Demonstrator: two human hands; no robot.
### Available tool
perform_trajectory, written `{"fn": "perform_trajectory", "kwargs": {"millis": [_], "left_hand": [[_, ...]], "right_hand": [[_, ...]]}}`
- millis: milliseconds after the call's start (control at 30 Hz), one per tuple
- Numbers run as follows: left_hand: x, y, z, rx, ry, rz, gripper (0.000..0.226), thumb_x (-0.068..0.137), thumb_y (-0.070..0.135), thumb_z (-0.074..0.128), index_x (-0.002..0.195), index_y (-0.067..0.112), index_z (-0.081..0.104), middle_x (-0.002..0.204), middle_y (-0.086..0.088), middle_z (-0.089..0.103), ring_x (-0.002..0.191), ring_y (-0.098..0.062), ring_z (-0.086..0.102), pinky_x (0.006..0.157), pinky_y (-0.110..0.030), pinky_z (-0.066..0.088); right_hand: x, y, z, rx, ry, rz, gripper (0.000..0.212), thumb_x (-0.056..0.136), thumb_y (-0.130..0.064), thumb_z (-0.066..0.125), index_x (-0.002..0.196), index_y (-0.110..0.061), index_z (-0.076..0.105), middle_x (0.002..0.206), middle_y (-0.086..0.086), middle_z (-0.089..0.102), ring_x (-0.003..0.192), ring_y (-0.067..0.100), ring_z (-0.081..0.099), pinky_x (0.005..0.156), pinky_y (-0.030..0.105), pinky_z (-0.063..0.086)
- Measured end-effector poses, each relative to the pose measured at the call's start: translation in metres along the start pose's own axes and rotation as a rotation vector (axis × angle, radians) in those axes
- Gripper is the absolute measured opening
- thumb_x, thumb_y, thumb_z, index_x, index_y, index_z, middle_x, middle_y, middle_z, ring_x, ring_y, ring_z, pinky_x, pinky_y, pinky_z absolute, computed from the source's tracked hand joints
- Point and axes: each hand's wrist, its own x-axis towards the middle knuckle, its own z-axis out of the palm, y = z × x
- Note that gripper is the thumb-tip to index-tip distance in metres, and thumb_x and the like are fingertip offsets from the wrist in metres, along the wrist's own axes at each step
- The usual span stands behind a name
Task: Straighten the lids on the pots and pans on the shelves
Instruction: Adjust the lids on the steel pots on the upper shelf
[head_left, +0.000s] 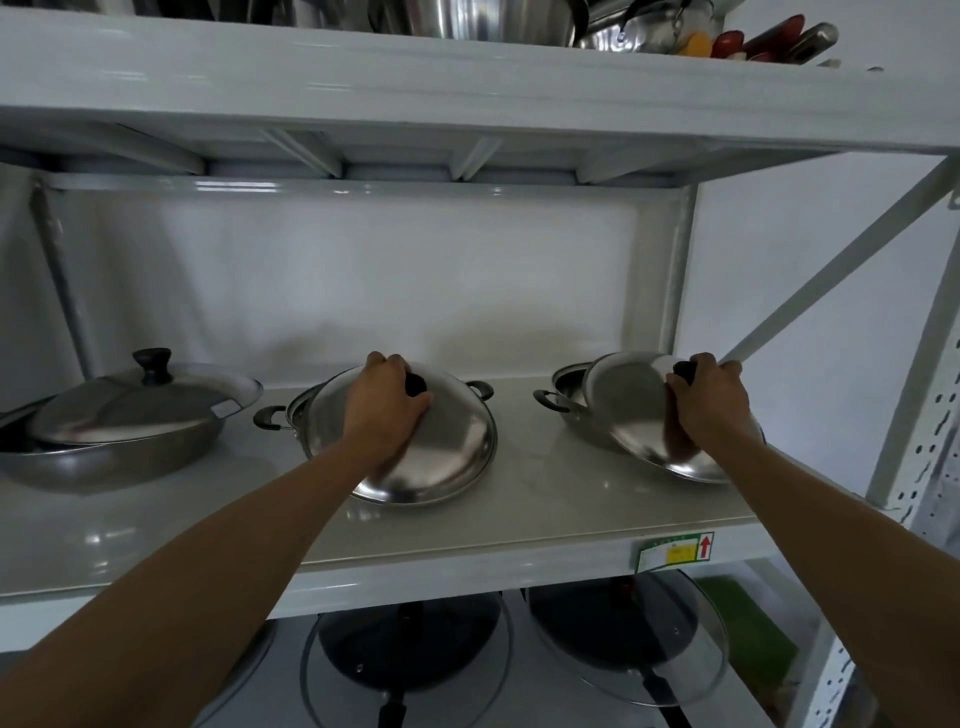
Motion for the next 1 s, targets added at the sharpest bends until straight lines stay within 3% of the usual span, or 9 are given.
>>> {"fn": "perform_trajectory", "kwargs": {"millis": [200,367,667,1000], "left_hand": [[0.012,-0.002,-0.004,-0.015,0.017,-0.062,0.037,0.079,0.028,0.072,0.105,0.002,0.066,0.107,-0.018,0.058,0.089,-0.033,0.059,0.074,-0.032,0.042],[0.026,-0.002,-0.010,-0.010,0.029,-0.118,0.034,0.080,0.030,0.069,0.099,0.002,0.069,0.103,-0.019,0.064,0.086,-0.032,0.061,0.075,-0.036,0.048],[0.054,-0.001,-0.012,0.030,0.061,-0.194,0.032,0.084,0.031,0.069,0.078,0.000,0.064,0.096,-0.022,0.066,0.081,-0.032,0.060,0.067,-0.035,0.042],[0.062,-0.004,-0.001,0.032,0.066,-0.215,0.035,0.085,0.031,0.069,0.084,-0.004,0.066,0.099,-0.023,0.066,0.087,-0.036,0.062,0.075,-0.040,0.048]], "right_hand": [[0.023,-0.015,0.002,-0.048,0.043,-0.047,0.039,0.097,-0.033,0.049,0.120,-0.003,0.055,0.114,0.025,0.048,0.090,0.044,0.059,0.080,0.045,0.049],[0.042,-0.027,0.008,-0.071,-0.005,-0.091,0.037,0.098,-0.034,0.046,0.115,-0.004,0.058,0.112,0.023,0.048,0.082,0.041,0.060,0.079,0.043,0.049],[0.057,-0.051,0.020,-0.097,-0.060,-0.106,0.036,0.098,-0.036,0.045,0.108,-0.006,0.061,0.115,0.021,0.051,0.096,0.040,0.059,0.086,0.044,0.050],[0.071,-0.050,0.038,-0.164,-0.053,-0.140,0.036,0.098,-0.037,0.047,0.107,-0.006,0.062,0.114,0.018,0.052,0.094,0.036,0.061,0.084,0.042,0.049]]}}
